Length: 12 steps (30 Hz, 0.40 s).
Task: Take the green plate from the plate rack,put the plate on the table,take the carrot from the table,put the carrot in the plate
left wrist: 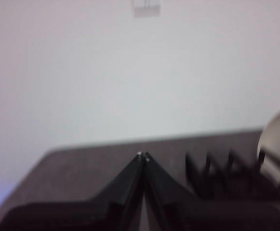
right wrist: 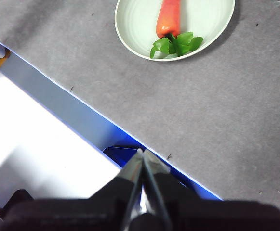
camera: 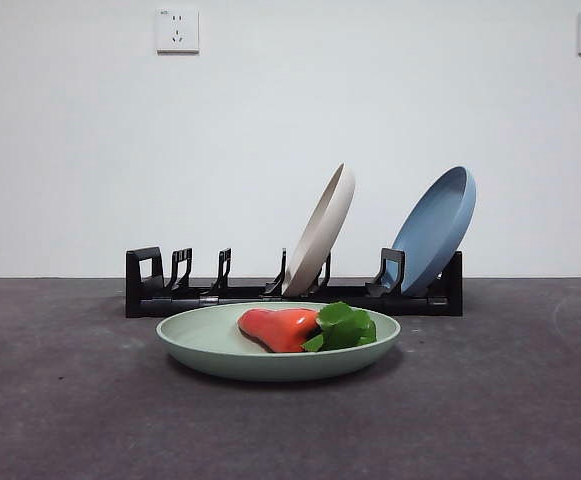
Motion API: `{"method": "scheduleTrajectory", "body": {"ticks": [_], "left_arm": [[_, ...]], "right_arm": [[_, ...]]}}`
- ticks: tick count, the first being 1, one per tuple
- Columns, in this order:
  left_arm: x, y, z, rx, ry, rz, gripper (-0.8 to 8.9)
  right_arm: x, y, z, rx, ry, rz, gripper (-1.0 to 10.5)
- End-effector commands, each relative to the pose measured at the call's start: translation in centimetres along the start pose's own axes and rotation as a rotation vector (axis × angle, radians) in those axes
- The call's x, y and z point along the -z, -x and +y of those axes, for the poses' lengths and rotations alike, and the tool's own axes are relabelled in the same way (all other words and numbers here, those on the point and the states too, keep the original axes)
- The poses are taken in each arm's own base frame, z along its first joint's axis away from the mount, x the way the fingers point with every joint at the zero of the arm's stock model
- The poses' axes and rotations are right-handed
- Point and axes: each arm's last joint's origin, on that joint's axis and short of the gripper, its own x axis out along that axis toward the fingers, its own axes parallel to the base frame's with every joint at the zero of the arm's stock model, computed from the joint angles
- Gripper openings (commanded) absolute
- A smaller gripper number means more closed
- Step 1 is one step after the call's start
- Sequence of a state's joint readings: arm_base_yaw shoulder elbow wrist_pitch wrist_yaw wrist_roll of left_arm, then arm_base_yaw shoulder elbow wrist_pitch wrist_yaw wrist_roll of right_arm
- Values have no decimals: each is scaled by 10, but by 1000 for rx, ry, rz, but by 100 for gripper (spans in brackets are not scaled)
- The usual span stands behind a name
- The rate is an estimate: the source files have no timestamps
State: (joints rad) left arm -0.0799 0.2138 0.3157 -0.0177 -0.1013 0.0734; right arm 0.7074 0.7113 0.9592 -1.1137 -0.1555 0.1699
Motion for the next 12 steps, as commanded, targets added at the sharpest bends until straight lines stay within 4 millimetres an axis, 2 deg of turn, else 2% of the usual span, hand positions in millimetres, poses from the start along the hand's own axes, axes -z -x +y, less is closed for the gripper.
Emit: {"method": "scheduleTrajectory", "body": {"ticks": [1,7,12], "left_arm": [[29,1,0,-16,41,38,-3],[77,3,-3,-25,92,116,-3],[96,6,-4,-26,124,169,-3]], "right_arm": [[0,0,0,1,-3,-5,1],[0,0,0,3,-3,-5,1],[0,0,0,3,-3,-5,1]]}}
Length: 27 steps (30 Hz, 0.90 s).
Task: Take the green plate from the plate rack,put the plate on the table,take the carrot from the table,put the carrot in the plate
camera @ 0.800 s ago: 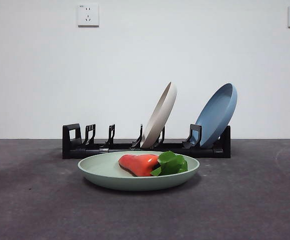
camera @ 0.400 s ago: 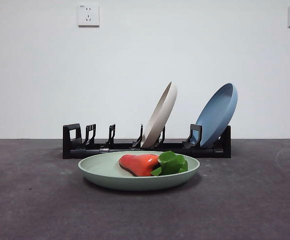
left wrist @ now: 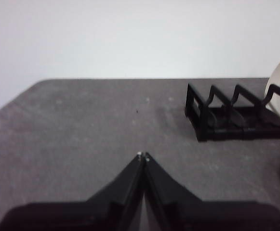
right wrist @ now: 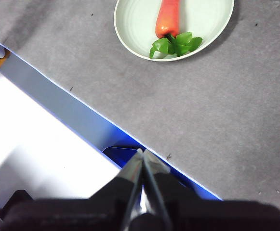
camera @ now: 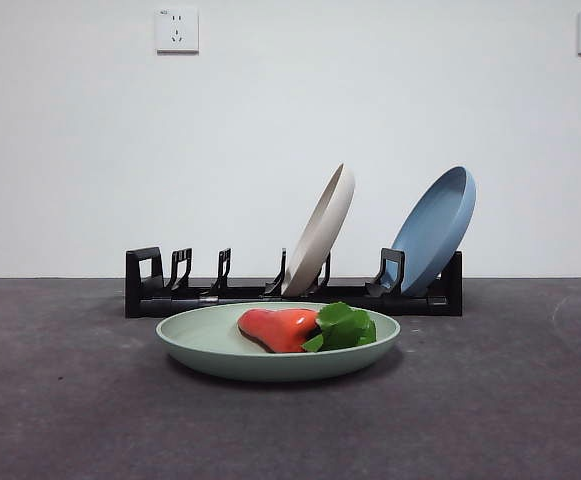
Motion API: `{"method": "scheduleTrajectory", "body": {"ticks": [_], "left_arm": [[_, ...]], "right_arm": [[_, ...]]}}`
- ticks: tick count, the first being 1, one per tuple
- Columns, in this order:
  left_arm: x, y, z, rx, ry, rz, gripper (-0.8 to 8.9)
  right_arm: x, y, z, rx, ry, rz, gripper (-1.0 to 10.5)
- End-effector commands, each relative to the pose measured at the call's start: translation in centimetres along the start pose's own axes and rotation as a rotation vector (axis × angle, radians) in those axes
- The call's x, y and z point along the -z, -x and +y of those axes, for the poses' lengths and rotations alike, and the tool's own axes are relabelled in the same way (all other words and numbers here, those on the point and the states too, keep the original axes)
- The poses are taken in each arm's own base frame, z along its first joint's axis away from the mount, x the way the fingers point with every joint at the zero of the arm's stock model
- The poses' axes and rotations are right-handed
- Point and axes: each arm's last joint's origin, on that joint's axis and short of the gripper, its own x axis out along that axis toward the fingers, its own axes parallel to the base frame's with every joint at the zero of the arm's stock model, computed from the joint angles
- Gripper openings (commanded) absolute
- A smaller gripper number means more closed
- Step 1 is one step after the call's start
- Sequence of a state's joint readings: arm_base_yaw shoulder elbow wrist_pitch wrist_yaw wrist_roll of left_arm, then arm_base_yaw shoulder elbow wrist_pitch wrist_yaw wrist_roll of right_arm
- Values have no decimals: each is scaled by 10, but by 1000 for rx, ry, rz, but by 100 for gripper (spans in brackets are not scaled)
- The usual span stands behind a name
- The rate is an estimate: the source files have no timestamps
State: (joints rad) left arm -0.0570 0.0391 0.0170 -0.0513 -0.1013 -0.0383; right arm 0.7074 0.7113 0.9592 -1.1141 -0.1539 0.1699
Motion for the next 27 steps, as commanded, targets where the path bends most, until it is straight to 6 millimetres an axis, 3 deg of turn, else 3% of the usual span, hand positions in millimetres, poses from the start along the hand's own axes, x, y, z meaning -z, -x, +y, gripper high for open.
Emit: {"method": "scheduleTrajectory", "body": {"ticks": [1,6,27], "left_arm": [[6,1,1,-4,28,26,-3],[14,2,1,-9,25,105,-3],[14,2,1,-8,32,101,-3]], "right_arm": [[0,0,0,1,-3,-5,1],[0,0,0,1,-3,-5,1],[0,0,0,1,-3,-5,1]]}}
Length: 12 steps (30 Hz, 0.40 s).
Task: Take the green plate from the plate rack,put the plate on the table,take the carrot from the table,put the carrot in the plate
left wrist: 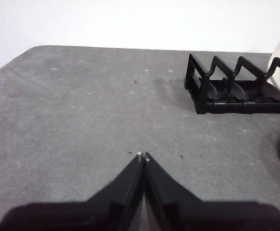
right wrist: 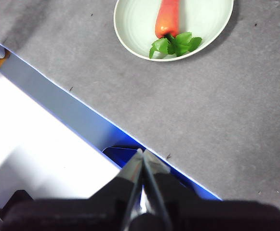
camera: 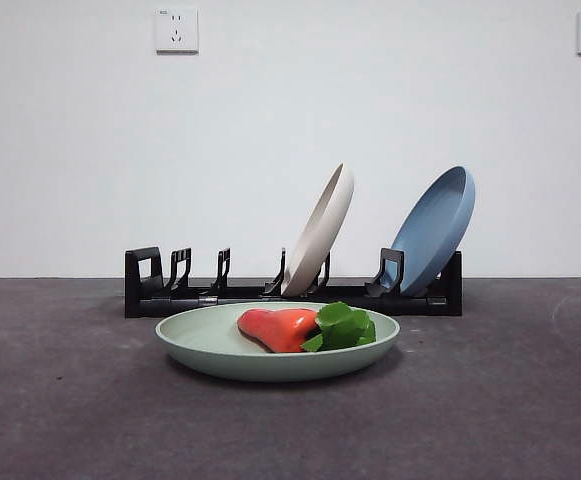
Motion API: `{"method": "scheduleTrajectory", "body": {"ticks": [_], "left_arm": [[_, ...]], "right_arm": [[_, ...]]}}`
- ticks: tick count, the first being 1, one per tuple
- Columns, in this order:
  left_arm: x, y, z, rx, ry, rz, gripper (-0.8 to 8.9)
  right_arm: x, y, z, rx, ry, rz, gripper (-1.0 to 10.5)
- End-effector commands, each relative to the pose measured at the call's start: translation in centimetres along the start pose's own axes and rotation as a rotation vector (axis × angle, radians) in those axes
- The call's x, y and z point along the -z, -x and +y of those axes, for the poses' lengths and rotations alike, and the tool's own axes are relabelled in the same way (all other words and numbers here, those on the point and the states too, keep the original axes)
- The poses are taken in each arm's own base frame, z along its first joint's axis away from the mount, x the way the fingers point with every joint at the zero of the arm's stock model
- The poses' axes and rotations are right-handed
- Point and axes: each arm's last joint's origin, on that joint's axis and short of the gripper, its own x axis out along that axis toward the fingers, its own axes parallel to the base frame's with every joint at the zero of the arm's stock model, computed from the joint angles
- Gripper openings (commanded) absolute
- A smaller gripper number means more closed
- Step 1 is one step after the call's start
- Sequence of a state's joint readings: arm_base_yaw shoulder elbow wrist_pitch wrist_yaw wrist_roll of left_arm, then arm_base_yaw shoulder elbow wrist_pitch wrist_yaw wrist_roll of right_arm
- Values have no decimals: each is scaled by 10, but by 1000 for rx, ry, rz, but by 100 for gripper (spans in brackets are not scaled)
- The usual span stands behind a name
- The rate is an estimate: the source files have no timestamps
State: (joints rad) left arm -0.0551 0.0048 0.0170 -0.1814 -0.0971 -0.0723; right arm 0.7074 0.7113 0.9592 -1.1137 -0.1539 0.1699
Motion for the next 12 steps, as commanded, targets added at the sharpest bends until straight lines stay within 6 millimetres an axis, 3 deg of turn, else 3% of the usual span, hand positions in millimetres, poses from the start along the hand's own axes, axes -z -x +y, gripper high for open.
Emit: {"method": "scheduleTrajectory", "body": {"ticks": [1,7,12], "left_arm": [[4,-1,1,-5,7,6,-3],[4,-1,1,-5,7,6,-3],[4,-1,1,-5,7,6,-3]], "right_arm": [[0,0,0,1,-3,-5,1],[-1,0,0,13,48,-15,1],[-7,12,-12,110,65,-234,1]]}}
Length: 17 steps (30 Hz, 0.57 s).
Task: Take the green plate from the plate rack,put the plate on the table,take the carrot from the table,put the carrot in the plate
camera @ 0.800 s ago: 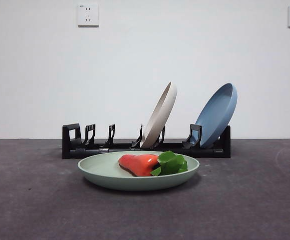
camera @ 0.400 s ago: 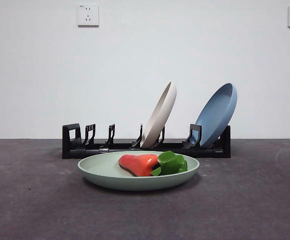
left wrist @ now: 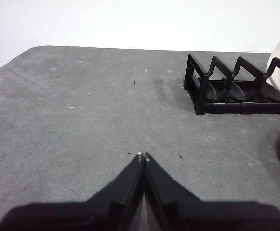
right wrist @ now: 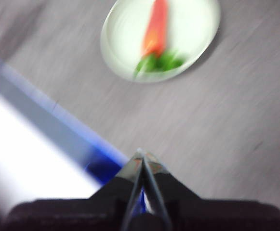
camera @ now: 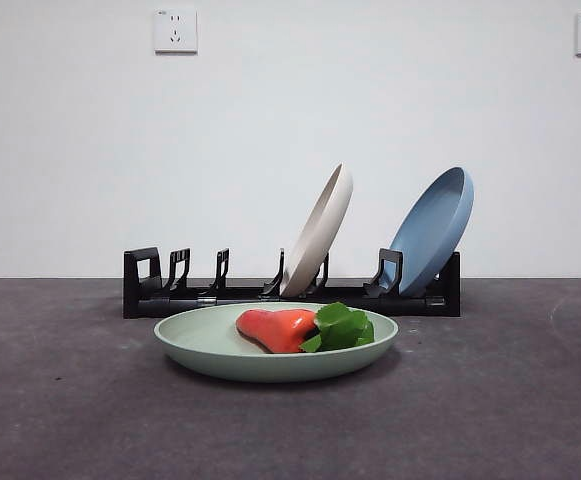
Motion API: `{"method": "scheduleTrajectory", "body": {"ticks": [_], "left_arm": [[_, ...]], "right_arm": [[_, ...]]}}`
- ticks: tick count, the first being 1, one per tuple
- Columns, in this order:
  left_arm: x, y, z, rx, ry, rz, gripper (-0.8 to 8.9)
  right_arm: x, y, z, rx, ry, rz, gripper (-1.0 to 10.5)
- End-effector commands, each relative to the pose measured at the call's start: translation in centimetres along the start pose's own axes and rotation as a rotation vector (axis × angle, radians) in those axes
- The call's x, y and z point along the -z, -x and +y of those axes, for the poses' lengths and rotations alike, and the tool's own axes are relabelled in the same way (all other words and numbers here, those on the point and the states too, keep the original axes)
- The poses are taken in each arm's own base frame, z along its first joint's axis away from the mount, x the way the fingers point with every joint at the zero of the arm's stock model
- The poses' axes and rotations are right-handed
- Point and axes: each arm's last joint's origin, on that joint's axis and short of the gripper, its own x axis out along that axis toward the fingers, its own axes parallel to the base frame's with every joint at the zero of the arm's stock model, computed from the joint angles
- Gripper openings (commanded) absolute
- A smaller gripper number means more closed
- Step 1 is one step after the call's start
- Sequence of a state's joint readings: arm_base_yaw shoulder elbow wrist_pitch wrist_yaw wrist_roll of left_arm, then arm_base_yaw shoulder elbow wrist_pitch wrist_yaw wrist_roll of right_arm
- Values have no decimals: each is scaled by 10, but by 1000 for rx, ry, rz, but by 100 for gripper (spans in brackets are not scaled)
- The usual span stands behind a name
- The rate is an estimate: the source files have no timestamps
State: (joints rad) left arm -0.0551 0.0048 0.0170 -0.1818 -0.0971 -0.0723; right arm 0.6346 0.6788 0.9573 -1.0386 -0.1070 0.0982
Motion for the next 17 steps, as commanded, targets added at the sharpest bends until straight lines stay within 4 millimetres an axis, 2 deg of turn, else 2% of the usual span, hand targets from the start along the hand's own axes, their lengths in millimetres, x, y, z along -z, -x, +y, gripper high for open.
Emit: {"method": "scheduleTrajectory", "body": {"ticks": [1,5,8,12,17], "left_arm": [[4,-1,1,-5,7,5,-3],[4,-1,1,-5,7,5,-3],[4,-1,1,-5,7,5,-3],[4,-1,1,-5,7,5,-3],[4,-1,1,-5,7,5,-3]], "right_arm": [[-4,7,-8,30,14,-186,1],[5,10,-23,79,-21,-403,1],[22,3,-35,187,-14,-501,1],[50,-17,-47,286,-10,-609,1],[84,-49,-56,320,7,-681,1]]}}
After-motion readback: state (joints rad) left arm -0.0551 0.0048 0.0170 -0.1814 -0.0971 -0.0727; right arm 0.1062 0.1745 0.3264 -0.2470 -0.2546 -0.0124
